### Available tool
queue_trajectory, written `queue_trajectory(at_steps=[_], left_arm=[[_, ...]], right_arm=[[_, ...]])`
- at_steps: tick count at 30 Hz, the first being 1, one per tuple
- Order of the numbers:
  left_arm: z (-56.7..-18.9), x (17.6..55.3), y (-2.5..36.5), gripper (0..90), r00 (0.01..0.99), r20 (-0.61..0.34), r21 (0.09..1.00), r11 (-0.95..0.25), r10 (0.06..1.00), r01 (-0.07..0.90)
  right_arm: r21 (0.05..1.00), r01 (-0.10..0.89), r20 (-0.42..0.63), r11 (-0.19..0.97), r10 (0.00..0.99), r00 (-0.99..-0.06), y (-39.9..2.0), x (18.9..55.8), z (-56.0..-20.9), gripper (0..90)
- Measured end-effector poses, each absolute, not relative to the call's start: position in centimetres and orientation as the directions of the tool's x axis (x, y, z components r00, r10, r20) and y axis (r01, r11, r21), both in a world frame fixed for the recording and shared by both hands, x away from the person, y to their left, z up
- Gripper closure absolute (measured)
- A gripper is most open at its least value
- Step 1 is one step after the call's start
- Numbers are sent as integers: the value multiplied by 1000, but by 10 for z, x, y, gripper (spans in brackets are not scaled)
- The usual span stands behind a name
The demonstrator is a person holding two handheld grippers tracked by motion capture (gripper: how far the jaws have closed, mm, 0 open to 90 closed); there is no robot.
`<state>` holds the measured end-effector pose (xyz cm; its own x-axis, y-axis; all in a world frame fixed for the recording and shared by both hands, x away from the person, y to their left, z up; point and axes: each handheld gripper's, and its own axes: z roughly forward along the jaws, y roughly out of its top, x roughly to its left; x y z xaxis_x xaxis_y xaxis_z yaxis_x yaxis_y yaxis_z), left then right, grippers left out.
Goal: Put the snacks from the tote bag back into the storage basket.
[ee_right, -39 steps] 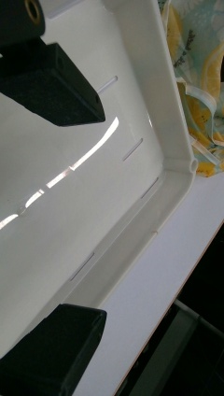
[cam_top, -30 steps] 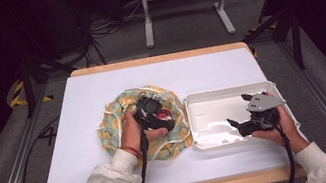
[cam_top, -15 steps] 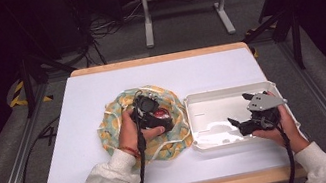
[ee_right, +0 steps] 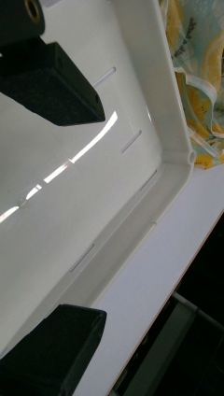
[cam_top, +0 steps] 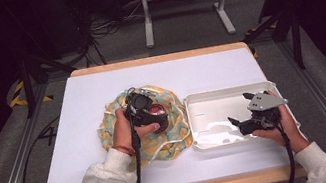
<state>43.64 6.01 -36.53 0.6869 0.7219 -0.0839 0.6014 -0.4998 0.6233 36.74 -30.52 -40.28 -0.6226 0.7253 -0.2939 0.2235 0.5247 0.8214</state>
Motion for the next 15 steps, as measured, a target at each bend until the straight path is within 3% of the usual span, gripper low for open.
queue_trajectory(at_steps=[15], left_arm=[[-336, 437, 54, 254, 699, -62, 649, -503, 712, 570]], right_arm=[[828, 224, -289, 514, 735, -613, -307, 366, -401, 59]])
